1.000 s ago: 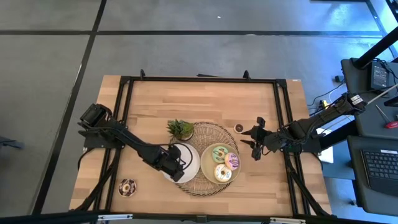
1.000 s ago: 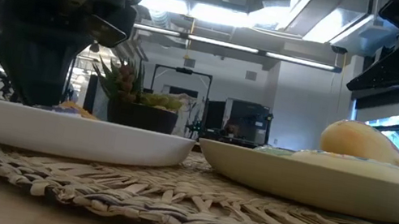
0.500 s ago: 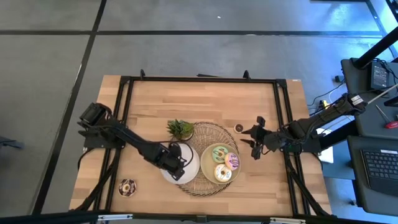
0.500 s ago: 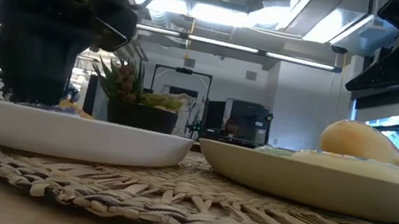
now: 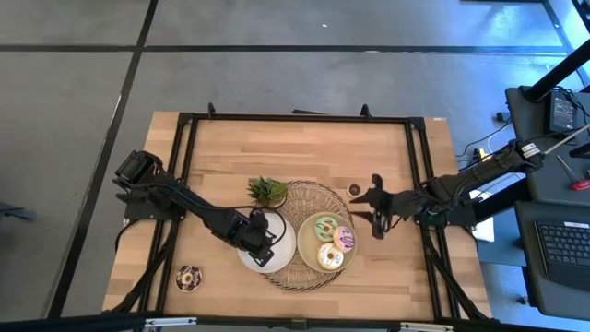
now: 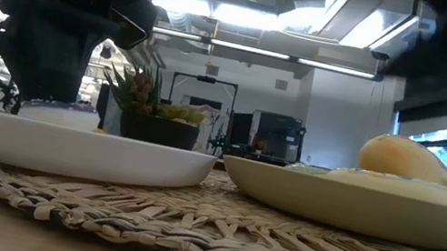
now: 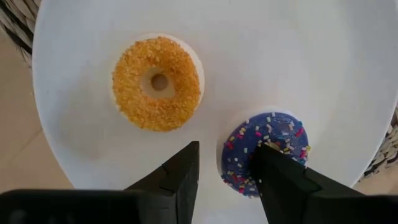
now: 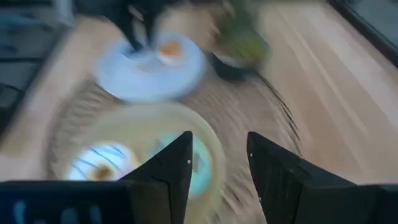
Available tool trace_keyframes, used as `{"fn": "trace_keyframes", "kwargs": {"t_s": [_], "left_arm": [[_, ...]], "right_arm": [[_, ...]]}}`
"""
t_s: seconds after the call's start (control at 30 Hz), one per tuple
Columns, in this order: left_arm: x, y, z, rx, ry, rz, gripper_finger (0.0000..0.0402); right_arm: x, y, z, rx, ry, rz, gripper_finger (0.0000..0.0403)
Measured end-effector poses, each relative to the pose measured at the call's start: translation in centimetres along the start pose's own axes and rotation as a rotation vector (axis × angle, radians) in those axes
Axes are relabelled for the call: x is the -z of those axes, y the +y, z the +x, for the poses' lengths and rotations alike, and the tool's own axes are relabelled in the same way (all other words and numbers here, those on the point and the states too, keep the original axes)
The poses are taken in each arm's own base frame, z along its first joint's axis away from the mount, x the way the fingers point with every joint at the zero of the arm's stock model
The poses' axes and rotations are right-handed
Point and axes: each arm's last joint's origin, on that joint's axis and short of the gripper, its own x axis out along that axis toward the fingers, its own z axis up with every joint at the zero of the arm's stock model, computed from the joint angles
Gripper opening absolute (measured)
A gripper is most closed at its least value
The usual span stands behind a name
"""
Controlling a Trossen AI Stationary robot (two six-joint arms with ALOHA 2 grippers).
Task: Pick & Place donuts
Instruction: Put the small purple donut on the white plate
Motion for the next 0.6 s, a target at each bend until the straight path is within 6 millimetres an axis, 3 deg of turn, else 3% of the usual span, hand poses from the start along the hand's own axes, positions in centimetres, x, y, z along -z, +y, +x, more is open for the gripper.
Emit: {"fn": "trace_keyframes", "kwargs": {"t_s": [0.27, 0.47, 0.6], "left_arm": [[-0.1, 0.0, 0.0, -0.002, -0.015, -0.001, 0.0143], [-0.1, 0.0, 0.0, 0.000, -0.017, 0.000, 0.0145], [-0.1, 0.0, 0.0, 0.000, -0.020, 0.013, 0.0144]], "right_arm": [[-1.0, 1.9, 3.1, -0.094, -0.139, -0.118, 0.0154], [-1.3, 3.9, 7.1, -0.197, -0.273, -0.158, 0.0154], [-1.6, 5.5, 10.2, -0.223, -0.227, -0.188, 0.0154]]}}
